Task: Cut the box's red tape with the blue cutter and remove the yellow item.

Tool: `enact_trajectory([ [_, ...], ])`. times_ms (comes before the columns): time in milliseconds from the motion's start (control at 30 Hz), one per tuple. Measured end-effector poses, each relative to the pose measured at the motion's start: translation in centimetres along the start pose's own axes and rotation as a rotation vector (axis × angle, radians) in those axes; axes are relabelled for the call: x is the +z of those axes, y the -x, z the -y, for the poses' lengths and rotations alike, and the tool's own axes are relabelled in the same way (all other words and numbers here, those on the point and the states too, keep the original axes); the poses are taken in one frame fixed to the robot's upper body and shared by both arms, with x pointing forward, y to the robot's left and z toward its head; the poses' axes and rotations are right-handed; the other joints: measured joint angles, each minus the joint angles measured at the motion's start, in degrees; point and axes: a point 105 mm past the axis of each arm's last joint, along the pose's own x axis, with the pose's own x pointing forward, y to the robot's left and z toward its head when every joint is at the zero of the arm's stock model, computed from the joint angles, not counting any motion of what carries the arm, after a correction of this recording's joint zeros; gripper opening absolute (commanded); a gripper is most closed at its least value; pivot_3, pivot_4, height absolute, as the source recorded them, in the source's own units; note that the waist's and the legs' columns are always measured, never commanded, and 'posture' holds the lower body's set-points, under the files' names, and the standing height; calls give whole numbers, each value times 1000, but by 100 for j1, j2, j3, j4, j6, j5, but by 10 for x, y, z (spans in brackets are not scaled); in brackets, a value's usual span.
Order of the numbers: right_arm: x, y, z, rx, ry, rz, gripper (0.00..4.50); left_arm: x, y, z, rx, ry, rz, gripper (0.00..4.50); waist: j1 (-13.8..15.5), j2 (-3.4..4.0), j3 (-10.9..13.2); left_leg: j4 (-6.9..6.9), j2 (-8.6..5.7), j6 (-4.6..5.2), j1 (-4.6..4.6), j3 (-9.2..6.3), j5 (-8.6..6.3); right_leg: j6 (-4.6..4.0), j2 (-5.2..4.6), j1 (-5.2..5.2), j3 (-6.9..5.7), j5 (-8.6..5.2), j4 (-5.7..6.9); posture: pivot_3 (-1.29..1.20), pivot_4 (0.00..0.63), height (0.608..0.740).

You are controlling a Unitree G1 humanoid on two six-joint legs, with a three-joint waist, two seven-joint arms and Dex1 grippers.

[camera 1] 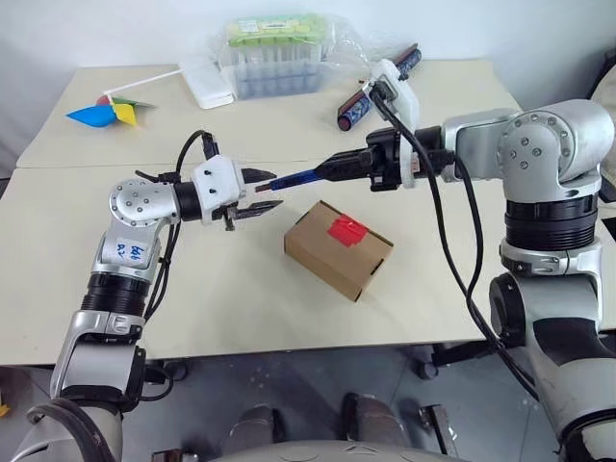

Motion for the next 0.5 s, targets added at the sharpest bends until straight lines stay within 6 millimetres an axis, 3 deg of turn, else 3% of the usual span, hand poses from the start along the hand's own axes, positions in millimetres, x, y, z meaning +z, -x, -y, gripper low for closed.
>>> enact_trajectory([
  [167, 9, 7, 1, -26, 33, 24, 152, -8, 23, -13, 43, 130, -24, 4500, -4, 0, 0, -1, 1, 0, 0, -2, 0, 0, 0, 0, -1, 0, 0, 0, 150, 740],
  [333, 12, 21, 13, -97, 42, 38, 152, -24, 65, -34, 153, 217, -89, 4500, -9, 0, 0, -5, 1, 0, 1, -1, 0, 0, 0, -1, -1, 0, -1, 0, 150, 740],
  [500, 15, 34, 15, -150, 79, 42, 152, -28, 63, -23, 97, 313, -66, 4500, 34, 0, 0, 3, -4, 0, -15, -18, 0, 2, -1, -2, -9, 1, -2, 0, 150, 740],
])
